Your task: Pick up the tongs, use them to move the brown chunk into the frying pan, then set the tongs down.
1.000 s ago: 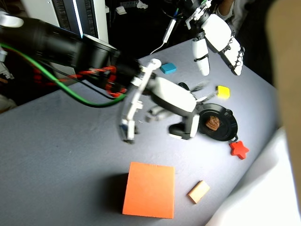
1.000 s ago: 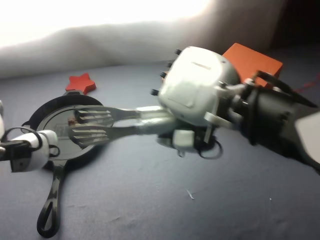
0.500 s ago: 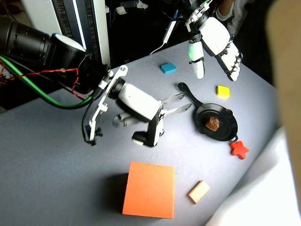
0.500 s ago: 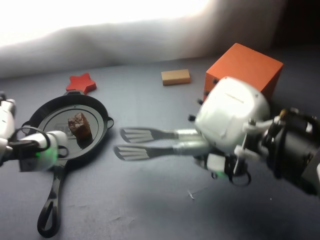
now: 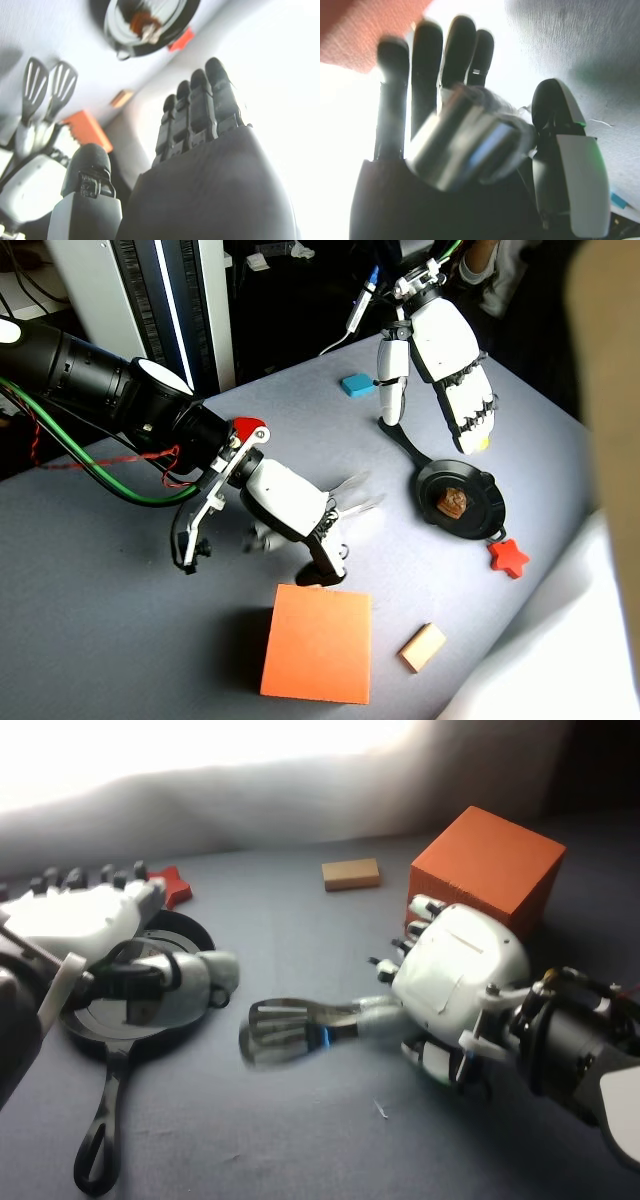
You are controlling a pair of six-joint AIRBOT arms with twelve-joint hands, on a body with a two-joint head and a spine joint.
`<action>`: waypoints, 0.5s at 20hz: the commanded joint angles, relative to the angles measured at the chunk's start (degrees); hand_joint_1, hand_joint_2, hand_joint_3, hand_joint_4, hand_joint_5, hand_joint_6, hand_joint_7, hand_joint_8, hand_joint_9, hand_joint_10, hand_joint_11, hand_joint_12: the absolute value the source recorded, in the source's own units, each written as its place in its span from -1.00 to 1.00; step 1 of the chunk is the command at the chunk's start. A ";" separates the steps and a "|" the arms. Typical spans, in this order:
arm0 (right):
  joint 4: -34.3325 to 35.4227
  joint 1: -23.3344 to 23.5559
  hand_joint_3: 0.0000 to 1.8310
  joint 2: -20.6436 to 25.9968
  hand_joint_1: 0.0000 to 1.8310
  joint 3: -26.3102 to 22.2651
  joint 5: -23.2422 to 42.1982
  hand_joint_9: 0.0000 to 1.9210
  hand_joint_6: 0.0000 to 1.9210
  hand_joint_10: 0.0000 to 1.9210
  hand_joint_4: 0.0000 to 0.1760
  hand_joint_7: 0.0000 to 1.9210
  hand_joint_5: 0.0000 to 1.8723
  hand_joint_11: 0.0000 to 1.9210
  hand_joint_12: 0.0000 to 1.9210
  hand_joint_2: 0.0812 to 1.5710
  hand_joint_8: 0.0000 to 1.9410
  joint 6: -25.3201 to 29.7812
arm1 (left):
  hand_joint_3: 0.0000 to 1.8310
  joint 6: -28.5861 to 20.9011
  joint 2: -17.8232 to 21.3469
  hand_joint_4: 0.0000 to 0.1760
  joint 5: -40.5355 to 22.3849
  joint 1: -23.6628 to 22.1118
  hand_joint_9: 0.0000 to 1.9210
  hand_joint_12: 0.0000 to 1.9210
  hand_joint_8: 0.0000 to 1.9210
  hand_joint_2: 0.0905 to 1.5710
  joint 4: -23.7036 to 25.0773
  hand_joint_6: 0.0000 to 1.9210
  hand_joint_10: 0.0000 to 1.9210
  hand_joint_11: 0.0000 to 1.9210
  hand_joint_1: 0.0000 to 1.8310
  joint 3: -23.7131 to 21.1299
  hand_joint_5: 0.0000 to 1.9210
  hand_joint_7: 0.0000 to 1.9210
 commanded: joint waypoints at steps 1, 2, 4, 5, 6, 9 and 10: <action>-4.42 0.20 -1.00 -0.08 -0.75 -0.11 -4.18 -0.68 -0.59 -0.29 -1.00 -0.52 -0.78 -1.00 0.54 0.54 -0.81 -0.18 | -1.00 0.34 -0.06 -1.00 -0.20 -0.82 -0.90 -0.63 -1.00 0.60 5.30 -1.00 -0.99 -1.00 -0.91 0.37 -0.92 -0.89; -4.44 -0.14 -1.00 -0.18 -0.76 -0.12 -4.28 -0.73 -0.69 -0.46 -1.00 -0.59 -0.84 -1.00 0.35 0.49 -0.92 -0.16 | -1.00 1.23 -0.05 -1.00 1.78 -1.38 -0.89 -0.62 -1.00 0.60 5.61 -1.00 -0.99 -1.00 -0.93 0.54 -0.93 -0.89; -4.51 -0.75 -1.00 -0.18 -0.80 -0.14 -4.36 -0.81 -0.82 -0.63 -1.00 -0.69 -0.89 -1.00 0.04 0.43 -0.99 -0.19 | -1.00 1.90 -0.06 -1.00 3.35 -1.82 -0.90 -0.59 -1.00 0.61 6.30 -1.00 -1.00 -1.00 -0.95 0.11 -0.94 -0.89; -4.51 -0.94 -1.00 -0.08 -0.82 -0.20 -4.38 -0.83 -0.89 -0.72 -1.00 -0.74 -0.91 -1.00 -0.12 0.41 -1.00 -0.32 | -1.00 1.91 -0.05 -1.00 3.91 -1.79 -0.90 -0.59 -1.00 0.61 6.80 -1.00 -1.00 -1.00 -0.95 -0.17 -0.93 -0.89; -4.51 -1.09 -1.00 0.12 -0.83 -0.34 -4.39 -0.84 -0.91 -0.75 -1.00 -0.76 -0.90 -1.00 -0.22 0.39 -1.00 -0.70 | -1.00 1.90 -0.05 -1.00 4.87 -1.68 -0.90 -0.61 -1.00 0.61 7.57 -1.00 -1.00 -1.00 -0.95 -0.34 -0.93 -0.89; -4.51 -1.20 -1.00 1.25 -0.82 -1.75 -4.49 -0.85 -0.95 -0.83 -1.00 -0.80 -0.91 -1.00 -0.44 0.37 -1.00 -1.27 | -1.00 0.58 0.00 -1.00 5.85 -1.10 -0.89 -0.60 -1.00 0.61 8.81 -1.00 -1.00 -1.00 -0.97 -0.93 -0.95 -0.89; -4.50 -1.17 -1.00 1.77 -0.84 -2.62 -4.49 -0.85 -0.96 -0.85 -1.00 -0.81 -0.92 -1.00 -0.49 0.37 -1.00 -1.27 | -1.00 0.28 0.04 -1.00 5.58 -0.90 -0.89 -0.59 -1.00 0.61 8.90 -1.00 -0.99 -1.00 -0.95 -1.31 -0.95 -0.89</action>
